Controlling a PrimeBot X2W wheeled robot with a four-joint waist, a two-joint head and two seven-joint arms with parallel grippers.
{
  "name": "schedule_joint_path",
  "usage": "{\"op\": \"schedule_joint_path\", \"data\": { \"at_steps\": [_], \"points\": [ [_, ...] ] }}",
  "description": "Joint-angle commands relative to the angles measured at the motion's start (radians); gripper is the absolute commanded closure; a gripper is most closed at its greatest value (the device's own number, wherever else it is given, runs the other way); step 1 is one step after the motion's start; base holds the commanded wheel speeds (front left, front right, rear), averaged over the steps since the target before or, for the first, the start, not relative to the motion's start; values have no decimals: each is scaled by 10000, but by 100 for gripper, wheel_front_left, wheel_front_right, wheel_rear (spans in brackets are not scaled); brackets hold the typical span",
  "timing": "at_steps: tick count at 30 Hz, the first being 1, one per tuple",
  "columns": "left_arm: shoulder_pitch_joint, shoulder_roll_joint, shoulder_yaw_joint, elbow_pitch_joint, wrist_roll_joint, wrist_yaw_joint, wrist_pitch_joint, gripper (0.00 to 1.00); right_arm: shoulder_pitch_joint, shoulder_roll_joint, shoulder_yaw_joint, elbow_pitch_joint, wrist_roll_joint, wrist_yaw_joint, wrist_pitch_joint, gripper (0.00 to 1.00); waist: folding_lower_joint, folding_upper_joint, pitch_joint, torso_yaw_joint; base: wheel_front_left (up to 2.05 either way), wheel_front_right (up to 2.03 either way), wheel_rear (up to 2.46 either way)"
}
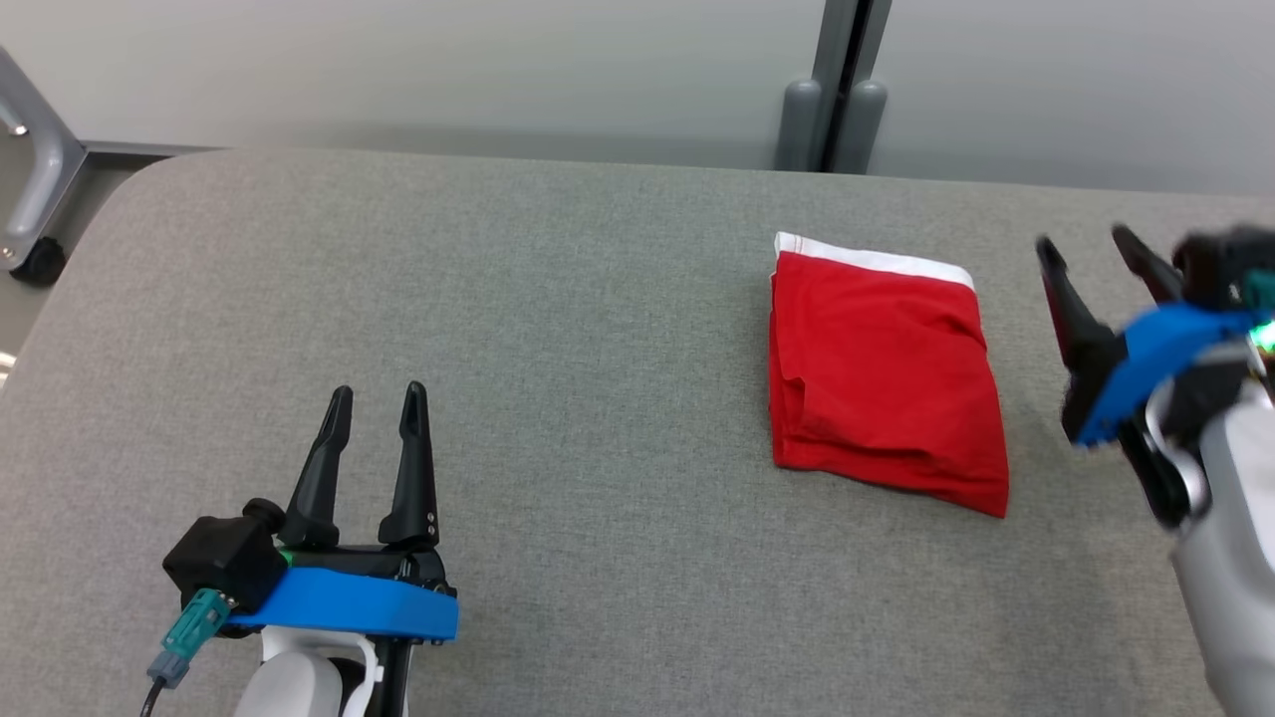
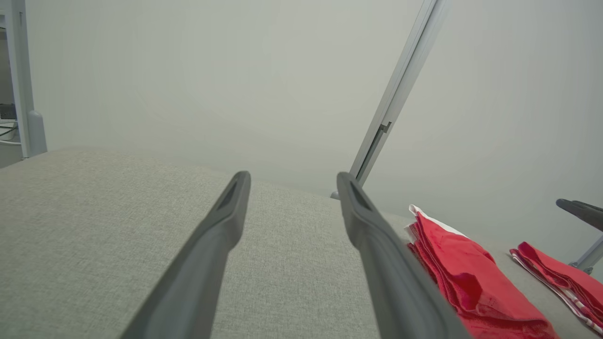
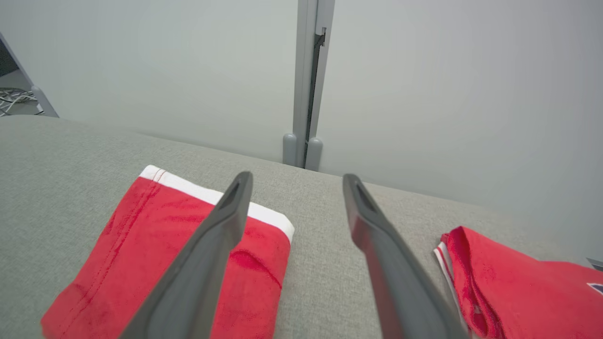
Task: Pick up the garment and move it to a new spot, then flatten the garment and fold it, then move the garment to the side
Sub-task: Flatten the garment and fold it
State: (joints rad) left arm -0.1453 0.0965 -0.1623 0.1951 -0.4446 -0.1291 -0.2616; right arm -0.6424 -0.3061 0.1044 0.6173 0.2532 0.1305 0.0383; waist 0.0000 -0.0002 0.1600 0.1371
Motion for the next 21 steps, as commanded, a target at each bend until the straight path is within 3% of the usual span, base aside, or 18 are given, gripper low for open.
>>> {"op": "schedule_joint_path", "data": {
  "at_steps": [1,8,14,21],
  "points": [
    [49,89,54,17,35,-24,-42,0,696,100,-401,-466,-318,4,-31,0,0,2,-94,-82,0,0,0],
    [431,142,221,71,202,-24,-40,0,3350,1398,-2081,-2969,-1258,4,-643,0,0,2,-521,-439,0,0,0],
    [1131,166,594,48,477,-23,-42,0,4702,2201,-2270,-3976,-945,4,-1179,0,0,2,-1011,-947,0,0,0],
    [1836,21,866,-48,741,-19,-42,0,5444,2430,-1991,-4159,-680,4,-1035,0,0,2,-1414,-1401,0,0,0]
  ]
}}
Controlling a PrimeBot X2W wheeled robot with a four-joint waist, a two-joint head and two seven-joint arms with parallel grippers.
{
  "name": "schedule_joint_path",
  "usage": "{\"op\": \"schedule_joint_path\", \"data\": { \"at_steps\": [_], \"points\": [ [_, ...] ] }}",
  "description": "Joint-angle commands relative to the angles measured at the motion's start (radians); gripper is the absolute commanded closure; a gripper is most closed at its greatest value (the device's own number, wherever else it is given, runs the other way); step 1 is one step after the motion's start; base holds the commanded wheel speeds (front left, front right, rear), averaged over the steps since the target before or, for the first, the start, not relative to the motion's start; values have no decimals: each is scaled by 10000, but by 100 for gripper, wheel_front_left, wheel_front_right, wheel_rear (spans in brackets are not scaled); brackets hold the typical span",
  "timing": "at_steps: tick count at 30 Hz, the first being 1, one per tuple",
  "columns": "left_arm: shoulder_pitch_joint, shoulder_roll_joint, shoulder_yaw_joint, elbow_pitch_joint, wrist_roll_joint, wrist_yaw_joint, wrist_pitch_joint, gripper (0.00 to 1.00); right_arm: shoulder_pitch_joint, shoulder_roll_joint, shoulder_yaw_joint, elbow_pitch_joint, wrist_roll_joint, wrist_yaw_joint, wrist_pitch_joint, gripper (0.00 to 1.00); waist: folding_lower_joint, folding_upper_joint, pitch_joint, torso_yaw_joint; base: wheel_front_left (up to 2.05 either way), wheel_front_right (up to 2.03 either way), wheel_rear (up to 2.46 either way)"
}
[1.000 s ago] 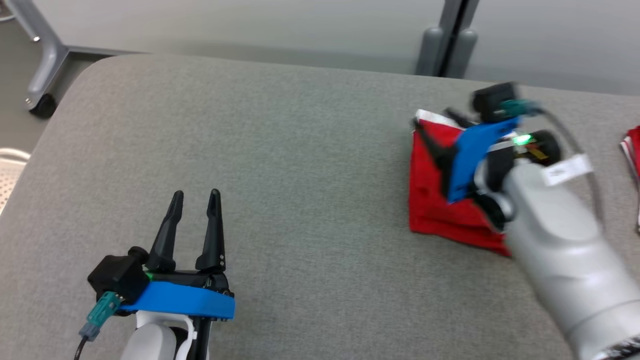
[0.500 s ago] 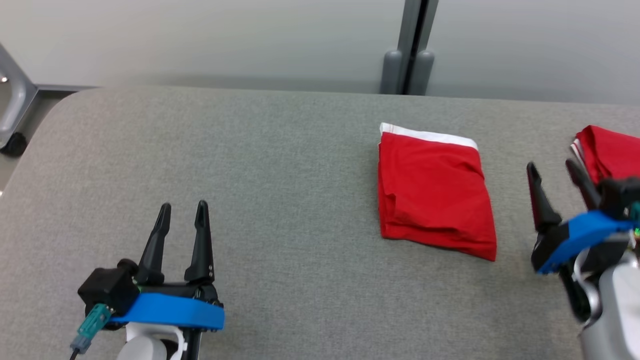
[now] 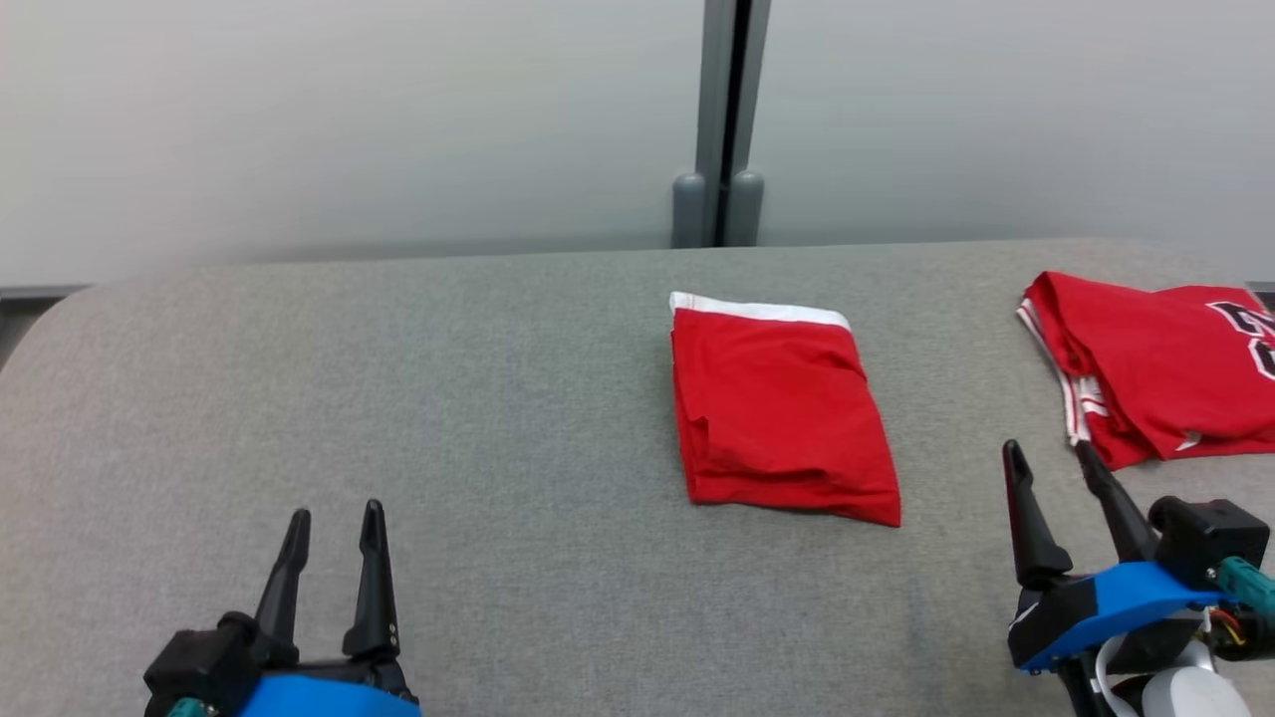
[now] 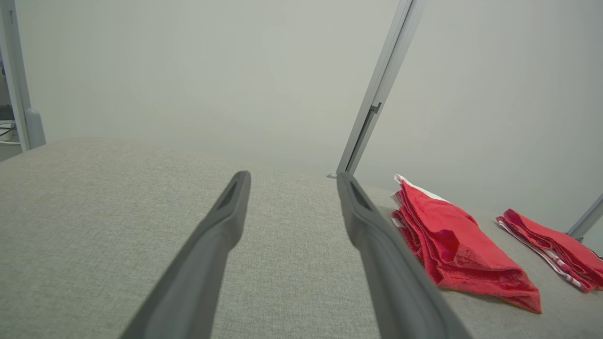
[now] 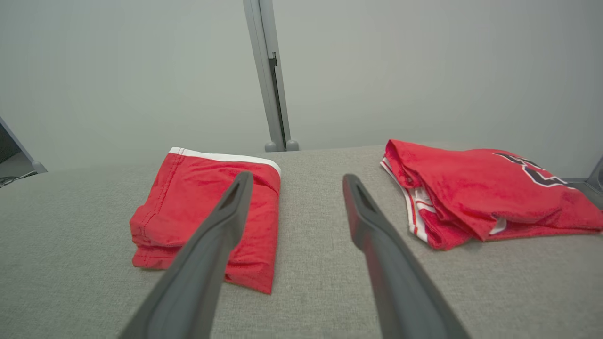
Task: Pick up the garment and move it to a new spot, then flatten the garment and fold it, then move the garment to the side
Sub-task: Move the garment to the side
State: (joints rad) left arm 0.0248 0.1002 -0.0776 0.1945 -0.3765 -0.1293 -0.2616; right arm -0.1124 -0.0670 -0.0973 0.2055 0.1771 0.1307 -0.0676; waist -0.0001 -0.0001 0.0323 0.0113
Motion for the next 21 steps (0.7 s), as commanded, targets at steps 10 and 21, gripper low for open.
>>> {"op": "schedule_joint_path", "data": {
  "at_steps": [10,21],
  "points": [
    [331,-118,89,267,343,-15,-42,0,406,100,531,-128,350,3,390,0,1,1,-321,-426,0,0,0],
    [85,-171,161,325,511,-17,-42,0,394,138,496,-172,326,2,482,0,1,1,-125,-320,0,0,0]
  ]
}}
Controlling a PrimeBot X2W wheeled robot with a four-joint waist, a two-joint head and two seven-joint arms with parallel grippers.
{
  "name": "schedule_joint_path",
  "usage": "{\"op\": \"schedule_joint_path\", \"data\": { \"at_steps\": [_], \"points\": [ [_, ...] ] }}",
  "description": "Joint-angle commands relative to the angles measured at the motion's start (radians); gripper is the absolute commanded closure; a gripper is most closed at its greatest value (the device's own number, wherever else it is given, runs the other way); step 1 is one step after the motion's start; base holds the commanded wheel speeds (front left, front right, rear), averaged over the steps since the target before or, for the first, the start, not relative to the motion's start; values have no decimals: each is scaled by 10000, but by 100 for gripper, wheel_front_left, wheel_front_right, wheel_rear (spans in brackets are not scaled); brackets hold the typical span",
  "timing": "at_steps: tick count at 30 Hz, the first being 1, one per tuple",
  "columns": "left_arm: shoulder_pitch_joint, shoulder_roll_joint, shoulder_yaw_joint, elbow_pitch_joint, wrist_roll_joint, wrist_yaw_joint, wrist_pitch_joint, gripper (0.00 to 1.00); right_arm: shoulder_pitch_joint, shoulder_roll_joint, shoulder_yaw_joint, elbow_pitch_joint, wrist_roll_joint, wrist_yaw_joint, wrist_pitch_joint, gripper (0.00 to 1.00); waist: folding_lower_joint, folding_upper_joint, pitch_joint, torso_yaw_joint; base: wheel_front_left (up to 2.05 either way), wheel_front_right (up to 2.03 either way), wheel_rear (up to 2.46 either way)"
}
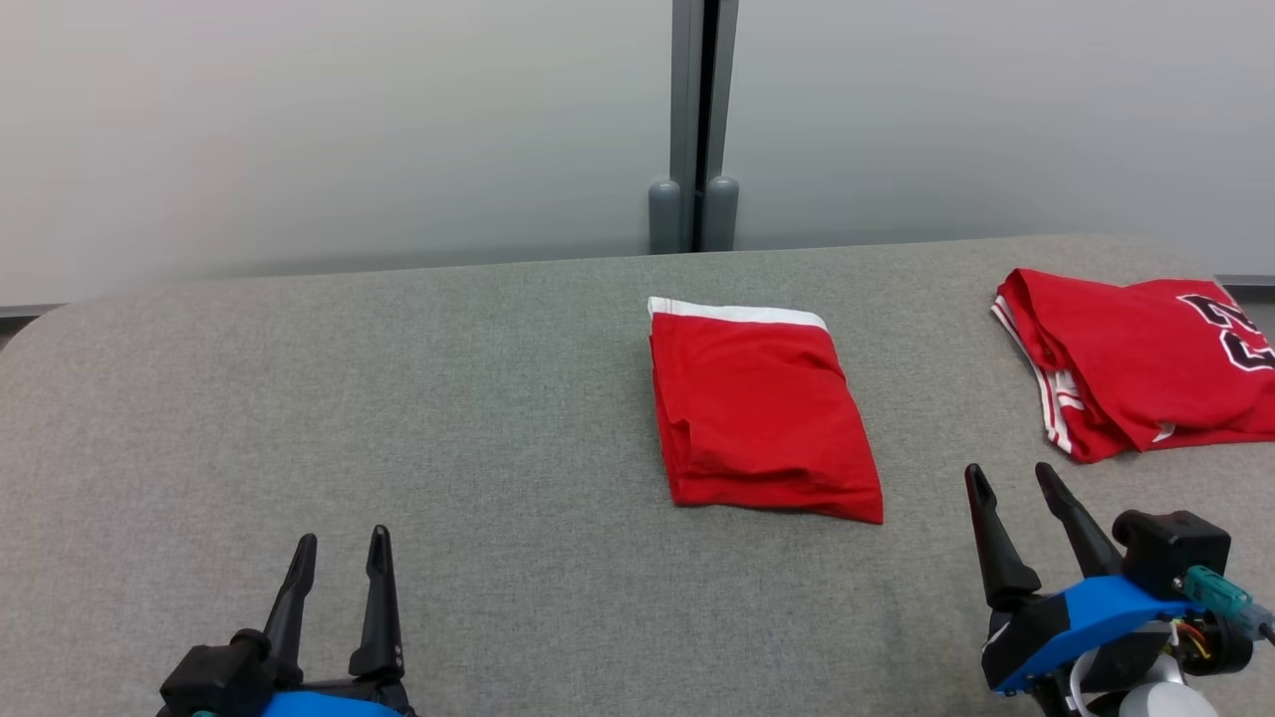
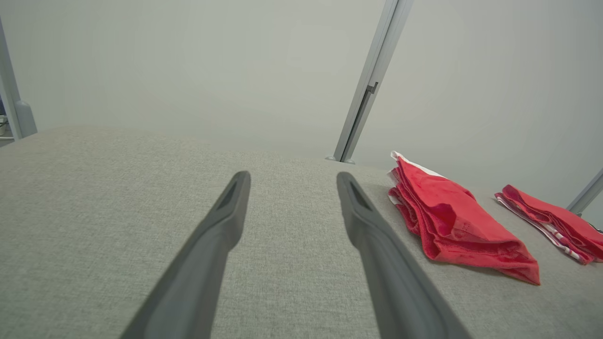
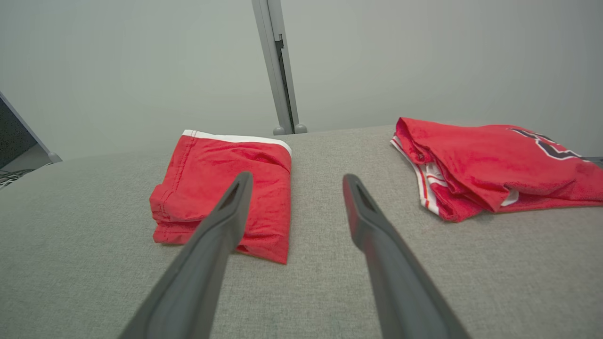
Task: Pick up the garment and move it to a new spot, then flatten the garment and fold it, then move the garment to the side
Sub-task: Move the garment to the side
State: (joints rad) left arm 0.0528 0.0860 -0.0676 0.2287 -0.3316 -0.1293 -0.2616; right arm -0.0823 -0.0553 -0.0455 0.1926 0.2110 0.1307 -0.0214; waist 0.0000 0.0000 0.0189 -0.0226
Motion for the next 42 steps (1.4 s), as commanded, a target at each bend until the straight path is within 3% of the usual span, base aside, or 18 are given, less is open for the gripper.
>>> {"op": "schedule_joint_path", "data": {
  "at_steps": [1,13,18,26,42],
  "points": [
    [-204,-32,65,-37,77,-16,-42,0,88,22,-42,-34,-20,2,31,0,0,0,24,37,0,0,0],
    [-356,-74,-118,-288,180,-18,-42,0,-1028,-247,-29,-142,85,3,829,0,0,0,364,386,0,0,0],
    [-605,-53,-273,-479,273,-18,-42,0,-2554,-459,-162,589,303,2,2384,0,0,0,785,691,0,0,0],
    [-1025,-52,-616,-671,285,-18,-42,0,-4710,-631,-1070,3241,-311,2,5014,0,0,0,1641,1476,0,0,0],
    [-1663,-135,-875,-930,189,-20,-42,0,-6260,-618,-2046,6221,-1415,2,5116,0,0,0,2474,2129,0,0,0]
  ]
}}
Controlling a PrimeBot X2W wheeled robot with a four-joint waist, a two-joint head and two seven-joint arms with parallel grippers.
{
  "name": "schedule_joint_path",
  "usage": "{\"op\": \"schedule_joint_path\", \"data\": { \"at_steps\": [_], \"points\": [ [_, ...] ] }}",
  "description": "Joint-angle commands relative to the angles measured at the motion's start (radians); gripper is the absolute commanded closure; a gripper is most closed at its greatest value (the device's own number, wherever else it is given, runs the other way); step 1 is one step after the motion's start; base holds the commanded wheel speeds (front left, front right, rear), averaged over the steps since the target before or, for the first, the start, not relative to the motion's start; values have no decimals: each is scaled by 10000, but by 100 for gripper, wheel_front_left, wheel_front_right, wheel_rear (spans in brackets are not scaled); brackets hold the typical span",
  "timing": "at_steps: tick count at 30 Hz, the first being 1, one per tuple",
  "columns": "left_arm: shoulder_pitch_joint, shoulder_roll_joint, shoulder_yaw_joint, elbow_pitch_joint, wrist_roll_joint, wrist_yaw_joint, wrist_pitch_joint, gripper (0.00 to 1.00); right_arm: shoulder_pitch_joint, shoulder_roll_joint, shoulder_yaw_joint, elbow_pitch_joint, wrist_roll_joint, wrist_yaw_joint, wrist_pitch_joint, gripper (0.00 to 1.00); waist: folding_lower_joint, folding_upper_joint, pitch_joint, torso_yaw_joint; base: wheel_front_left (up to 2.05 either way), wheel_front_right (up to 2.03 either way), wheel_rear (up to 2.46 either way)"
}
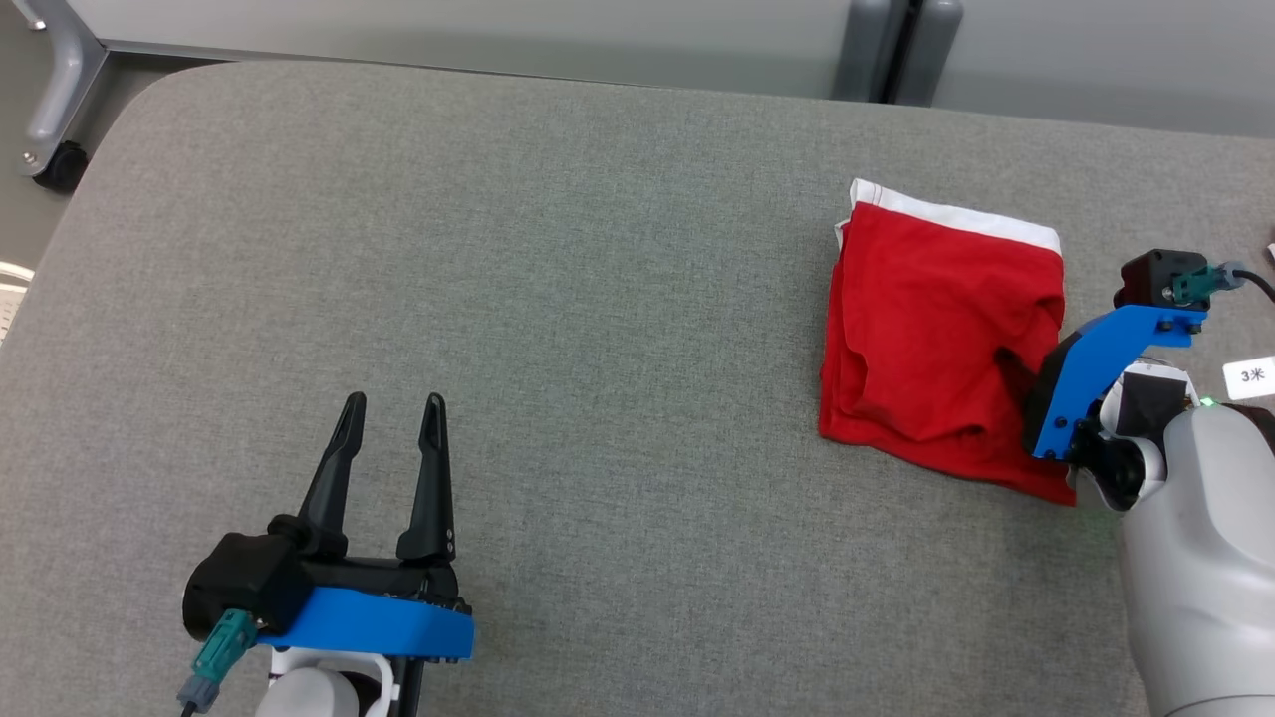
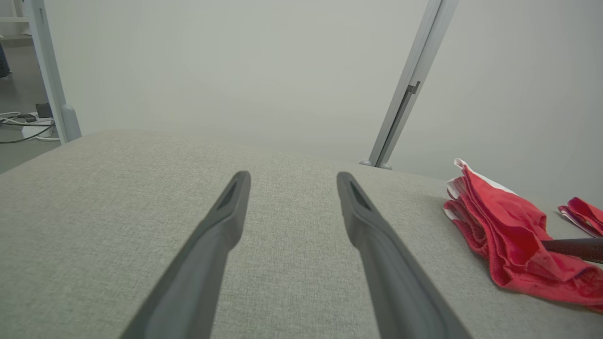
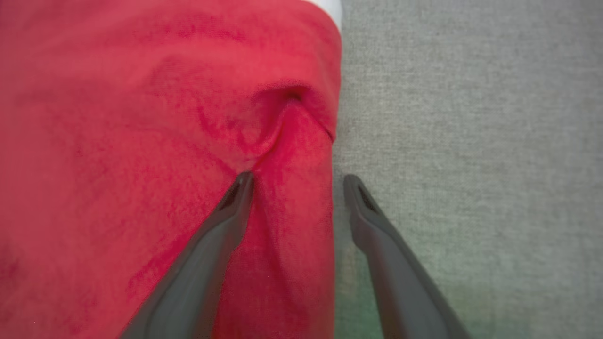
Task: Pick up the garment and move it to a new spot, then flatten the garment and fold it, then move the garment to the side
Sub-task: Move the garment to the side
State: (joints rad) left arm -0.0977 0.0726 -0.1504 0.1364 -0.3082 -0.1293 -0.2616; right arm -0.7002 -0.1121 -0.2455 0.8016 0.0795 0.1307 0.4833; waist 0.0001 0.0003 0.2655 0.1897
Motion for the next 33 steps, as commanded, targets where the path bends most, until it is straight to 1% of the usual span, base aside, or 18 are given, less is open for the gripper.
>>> {"op": "schedule_joint_path", "data": {
  "at_steps": [1,3,4,5,6,10,13,16,19,21,24,28,30,31,33],
  "points": [
    [-152,-2,-60,-1,-56,-20,-42,0,-87,-27,-90,305,-197,0,171,0,-1,-3,16,13,0,0,0],
    [-187,-1,-69,8,-72,-20,-42,0,-144,98,-66,606,-235,0,360,0,-1,-3,25,20,0,0,0],
    [-218,10,-66,20,-72,-20,-42,0,-167,107,2,681,-288,2,389,28,-1,-3,32,21,0,0,0],
    [-247,30,-65,30,-66,-20,-42,0,-205,94,90,747,-328,2,397,91,-1,-3,40,19,0,0,0],
    [-266,44,-64,38,-87,-20,-42,0,-273,73,195,796,-339,2,381,100,-1,-3,50,14,0,0,0],
    [-321,64,-7,17,-122,-20,-42,0,-639,-312,1063,601,-450,-1,43,100,-1,-3,118,-57,0,0,0],
    [-332,74,34,-74,-140,-20,-40,0,-1150,-776,2304,251,-268,0,-213,100,-1,-3,207,-205,0,0,0],
    [-318,97,81,-214,-148,-20,-42,0,-1678,-1483,3769,-173,126,-1,-273,100,-1,-3,406,-523,0,0,0],
    [-461,153,115,-340,-154,-20,-42,0,-2245,-2304,4925,-621,737,-1,244,100,-1,-3,678,-896,0,0,0],
    [-587,188,81,-378,-198,-21,-42,0,-2547,-2916,5492,-999,1205,-1,702,100,-1,-3,834,-1150,0,0,0],
    [-761,283,24,-390,-261,-21,-40,0,-2730,-3842,6103,-1684,1859,-1,1443,100,-1,-3,1014,-1573,0,0,0],
    [-1012,438,1,-357,-343,-21,-42,0,-2876,-5079,6566,-2670,2315,0,2008,100,-1,-3,1231,-2120,0,0,0],
    [-1145,503,-50,-350,-365,-21,-42,0,-2914,-5584,6696,-2989,2409,0,1996,100,-1,-3,1365,-2339,0,0,0],
    [-1219,541,-57,-355,-372,-21,-40,0,-3004,-5789,6634,-3083,2399,0,1811,100,-1,-3,1437,-2441,0,0,0],
    [-1325,599,-86,-358,-381,-21,-40,0,-3030,-6018,6762,-3238,2262,0,1444,100,-1,-3,1582,-2623,0,0,0]
  ]
}}
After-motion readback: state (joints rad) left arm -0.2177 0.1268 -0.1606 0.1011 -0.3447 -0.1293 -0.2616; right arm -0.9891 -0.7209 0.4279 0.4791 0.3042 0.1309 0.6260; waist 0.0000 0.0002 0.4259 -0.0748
